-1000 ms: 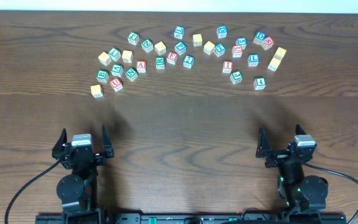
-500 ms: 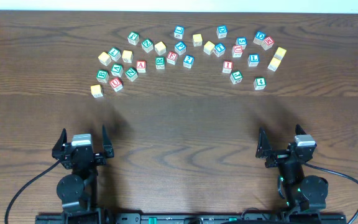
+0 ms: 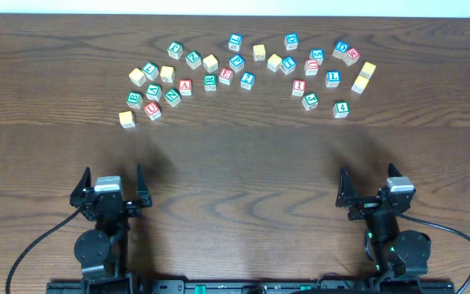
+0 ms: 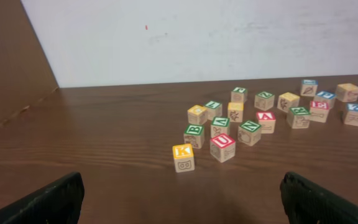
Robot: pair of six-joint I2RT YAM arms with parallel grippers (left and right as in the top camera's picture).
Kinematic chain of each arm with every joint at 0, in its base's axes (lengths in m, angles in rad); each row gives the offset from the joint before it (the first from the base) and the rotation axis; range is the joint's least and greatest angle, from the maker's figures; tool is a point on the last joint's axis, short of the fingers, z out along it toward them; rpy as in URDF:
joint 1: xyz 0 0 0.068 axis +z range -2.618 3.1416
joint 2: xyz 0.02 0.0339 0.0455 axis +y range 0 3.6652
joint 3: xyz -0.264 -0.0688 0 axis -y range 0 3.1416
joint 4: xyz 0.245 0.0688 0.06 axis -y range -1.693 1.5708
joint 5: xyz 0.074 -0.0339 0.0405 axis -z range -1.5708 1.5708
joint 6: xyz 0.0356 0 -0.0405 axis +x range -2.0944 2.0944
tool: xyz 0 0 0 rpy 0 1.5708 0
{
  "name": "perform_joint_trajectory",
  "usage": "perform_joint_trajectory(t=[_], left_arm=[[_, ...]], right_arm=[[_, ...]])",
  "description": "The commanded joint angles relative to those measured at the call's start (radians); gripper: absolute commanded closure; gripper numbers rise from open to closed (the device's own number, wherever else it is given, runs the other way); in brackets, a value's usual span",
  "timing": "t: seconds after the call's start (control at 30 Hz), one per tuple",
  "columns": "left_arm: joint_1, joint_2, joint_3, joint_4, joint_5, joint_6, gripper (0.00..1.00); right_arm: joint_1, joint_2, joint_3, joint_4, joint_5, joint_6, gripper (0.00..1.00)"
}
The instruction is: Spell out AI2
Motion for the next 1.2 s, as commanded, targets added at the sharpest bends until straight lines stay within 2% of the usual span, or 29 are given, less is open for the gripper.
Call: perform_joint_trajectory(t=[0.0, 0.1, 0.3, 0.57, 0.7, 0.87, 1.17], left_arm=[[-0.004, 0.011, 0.026, -0.005, 0.042, -0.028, 0.01], [-0.004, 0.071, 0.072, -0.007, 0.059, -0.029, 0.01], [-0.004, 0.327, 0.233, -0.007, 0.102, -0.027, 0.01], [-0.004, 0.742, 0.605, -0.089, 0.182, -0.029, 0.01], [-0.004, 0.877, 0.766, -0.161, 0.189, -0.035, 0.01], [-0.004, 0.998, 0.901, -0.208, 0.188, -0.035, 0.01], [-0.004, 1.147, 1.100, -0.352, 0.189, -0.039, 0.01]], right_arm=[[0.009, -0.006, -0.004, 0.000, -0.003, -0.013, 0.01], [0.009, -0.006, -0.004, 0.000, 0.011, -0.014, 0.01], [0.009, -0.006, -0.004, 0.015, 0.129, -0.041, 0.01], [0.009, -0.006, 0.031, 0.031, 0.129, -0.077, 0.01], [0.009, 0.023, 0.076, 0.029, 0.129, -0.085, 0.01], [0.006, 0.160, 0.162, 0.029, 0.153, -0.137, 0.01], [-0.002, 0.598, 0.474, 0.007, 0.088, -0.177, 0.01]])
